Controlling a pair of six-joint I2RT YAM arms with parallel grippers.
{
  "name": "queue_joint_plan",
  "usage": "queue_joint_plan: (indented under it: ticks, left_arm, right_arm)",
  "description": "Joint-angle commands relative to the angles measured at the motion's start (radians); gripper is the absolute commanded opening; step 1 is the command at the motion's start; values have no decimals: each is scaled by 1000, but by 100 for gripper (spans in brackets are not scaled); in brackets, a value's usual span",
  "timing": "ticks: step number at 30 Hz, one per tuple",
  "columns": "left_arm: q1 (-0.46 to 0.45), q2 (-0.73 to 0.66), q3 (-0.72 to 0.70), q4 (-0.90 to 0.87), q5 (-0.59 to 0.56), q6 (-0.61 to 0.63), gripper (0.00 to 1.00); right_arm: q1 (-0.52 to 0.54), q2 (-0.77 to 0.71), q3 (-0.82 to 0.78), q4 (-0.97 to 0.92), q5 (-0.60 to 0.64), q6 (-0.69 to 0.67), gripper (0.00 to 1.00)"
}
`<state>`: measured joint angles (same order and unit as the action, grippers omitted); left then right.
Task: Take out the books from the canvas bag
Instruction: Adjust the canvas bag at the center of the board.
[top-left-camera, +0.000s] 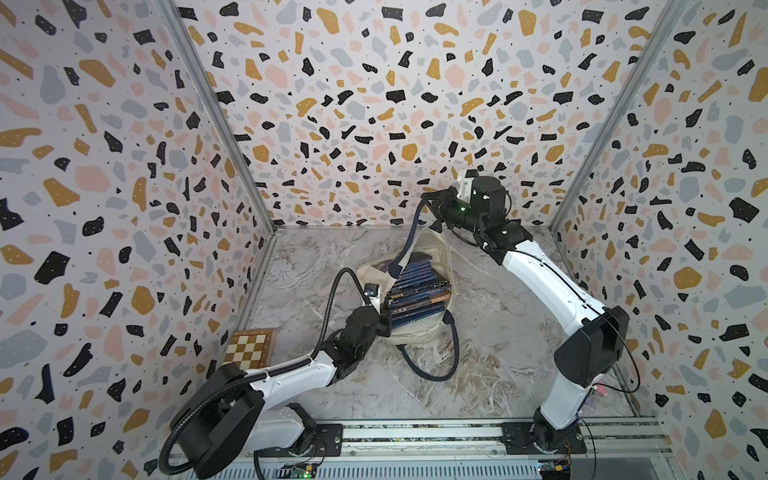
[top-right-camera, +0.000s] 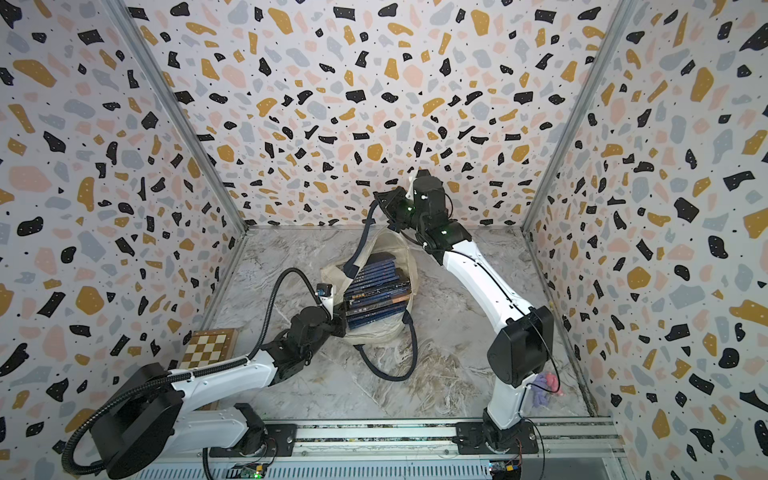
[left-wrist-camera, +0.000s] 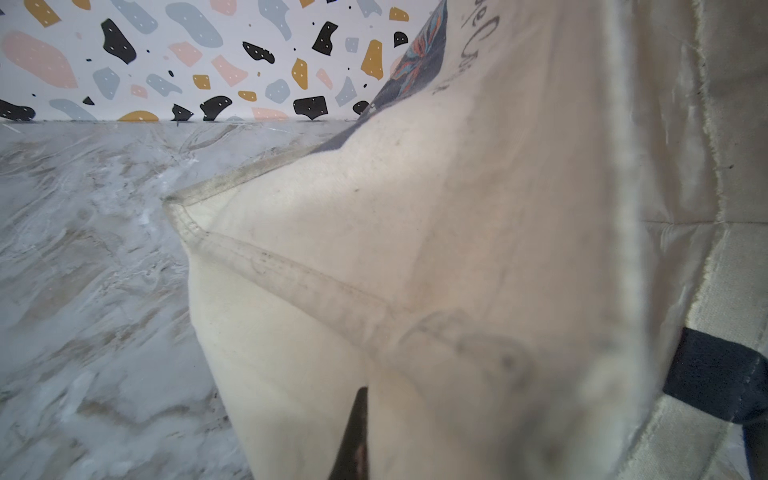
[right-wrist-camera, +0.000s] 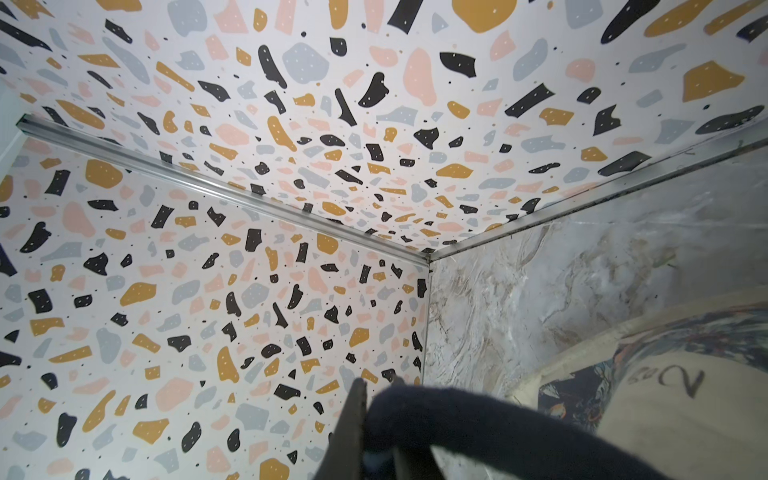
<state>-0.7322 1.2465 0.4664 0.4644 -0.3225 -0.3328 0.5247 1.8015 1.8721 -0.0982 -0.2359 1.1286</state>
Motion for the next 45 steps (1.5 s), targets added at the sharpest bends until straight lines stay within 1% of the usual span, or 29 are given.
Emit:
queue_joint_plan:
  ticks: [1, 3, 7, 9, 11, 14, 16, 18, 19, 22, 26, 29, 31, 32, 35, 38, 42, 45]
  left_arm:
    - [-28, -33, -18, 37, -18, 44, 0]
    - [-37, -39, -21, 43, -22, 58, 0]
    - [-52, -50, -23, 45, -43, 79, 0]
    - [-57, -56, -25, 44, -52, 85, 0]
    - [-58, -63, -28, 45, -63, 87, 0]
    - [-59, -72, -32, 43, -80, 90, 0]
    - [-60, -79, -34, 41, -87, 87, 0]
    - [-58, -79, -34, 40, -91, 86, 0]
    - [-60, -79, -34, 37, -96, 84, 0]
    - [-59, -82, -30, 25, -96, 79, 0]
    - [-60, -94, -31, 22, -102, 74, 0]
    - [-59, -88, -26, 19, -95, 70, 0]
    - [-60, -81, -22, 12, -93, 68, 0]
    - [-60, -80, -19, 10, -92, 67, 0]
    - [-59, -78, -15, 4, -93, 63, 0]
    - [-59, -87, -14, -1, -96, 62, 0]
    - [-59, -77, -7, -12, -104, 58, 0]
    - [-59, -73, 0, -17, -107, 57, 0]
  right_arm:
    - [11, 28, 143, -9, 90, -65, 14]
    - [11, 89, 197, -42, 94, -77, 14]
    - [9, 235, 386, -188, 102, -136, 15]
    - [16, 278, 444, -234, 134, -174, 17]
    - [18, 300, 447, -253, 154, -199, 22]
    - [11, 322, 429, -290, 163, -219, 23]
    - [11, 330, 406, -293, 155, -241, 28]
    - [11, 345, 405, -315, 138, -259, 31]
    - [12, 349, 407, -327, 131, -277, 34]
    - [11, 345, 407, -369, 132, -340, 52]
    - [2, 327, 390, -413, 94, -408, 66]
    - [-1, 298, 375, -437, 93, -452, 74]
    - [6, 273, 365, -435, 80, -500, 93]
    - [6, 270, 376, -455, 77, -512, 97]
    - [5, 252, 389, -503, 61, -552, 100]
    - [10, 213, 370, -513, 38, -596, 99]
    - [11, 198, 432, -578, -54, -637, 100]
    - [16, 164, 410, -572, -185, -655, 100]
